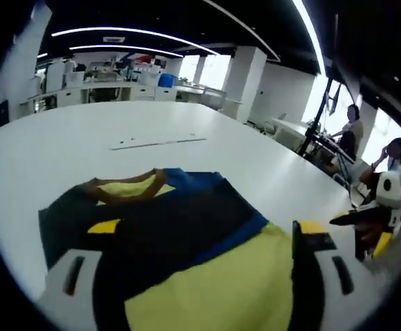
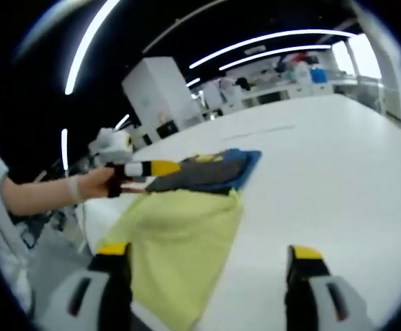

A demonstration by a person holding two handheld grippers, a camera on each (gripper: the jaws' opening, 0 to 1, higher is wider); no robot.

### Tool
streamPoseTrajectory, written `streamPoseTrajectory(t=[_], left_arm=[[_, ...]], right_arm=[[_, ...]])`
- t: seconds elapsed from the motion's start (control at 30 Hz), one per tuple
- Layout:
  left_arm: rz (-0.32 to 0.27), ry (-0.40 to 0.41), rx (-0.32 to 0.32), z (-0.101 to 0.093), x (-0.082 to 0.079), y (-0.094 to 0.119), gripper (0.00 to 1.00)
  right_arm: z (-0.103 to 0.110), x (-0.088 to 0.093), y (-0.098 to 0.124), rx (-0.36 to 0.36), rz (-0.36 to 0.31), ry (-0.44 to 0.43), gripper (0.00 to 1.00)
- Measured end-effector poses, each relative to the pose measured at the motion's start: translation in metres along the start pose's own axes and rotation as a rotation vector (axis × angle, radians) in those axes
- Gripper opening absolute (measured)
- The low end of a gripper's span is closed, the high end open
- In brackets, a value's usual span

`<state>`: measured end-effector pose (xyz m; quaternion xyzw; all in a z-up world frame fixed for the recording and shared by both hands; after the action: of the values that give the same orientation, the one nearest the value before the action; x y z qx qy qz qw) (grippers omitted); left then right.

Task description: Fold the garment on the visible template until the final outline fits inside the template.

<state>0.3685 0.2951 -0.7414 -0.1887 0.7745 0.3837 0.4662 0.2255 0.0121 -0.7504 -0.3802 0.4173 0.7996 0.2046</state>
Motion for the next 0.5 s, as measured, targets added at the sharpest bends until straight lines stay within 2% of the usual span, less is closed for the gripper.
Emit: streamPoseTrajectory(t=[0.1,0.27,0.33,0.4,0.5], left_arm=[[-0.005,-0.008,-0.019,0.007,0.002,0.019,0.96],[-0.026,-0.01,-0.041,0.004,0.005,0.051,0.97],[-0.017,-0.025,-0.042,0.006,0.008,0.061,0.97],[-0.02,-0.038,-0.052,0.0,0.009,0.074,0.97],[-0.019,-0.034,-0.066,0.011,0.014,0.087,0.97]], right_arm=[[0.002,0.0,0.0,-0.007,0.007,0.014,0.93],[0.007,-0.002,0.0,-0.019,0.011,0.037,0.92],[0.009,-0.004,0.0,-0.023,0.009,0.044,0.92],[0.01,-0.005,0.001,-0.027,0.006,0.053,0.92],[0.012,-0.005,0.003,-0.028,0.004,0.062,0.91]])
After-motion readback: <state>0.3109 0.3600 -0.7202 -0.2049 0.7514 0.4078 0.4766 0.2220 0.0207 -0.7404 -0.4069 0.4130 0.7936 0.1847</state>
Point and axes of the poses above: the point that each gripper's makers call its tool centre point, and the gripper's own axes: y roughly backward along the fingers, z roughly to its left, x roughly out of its underside, the point moved 8 cm from there along y, roughly backward along the fingers, and after that the axes turned 5 degrees about x, right-handed, at the moved point
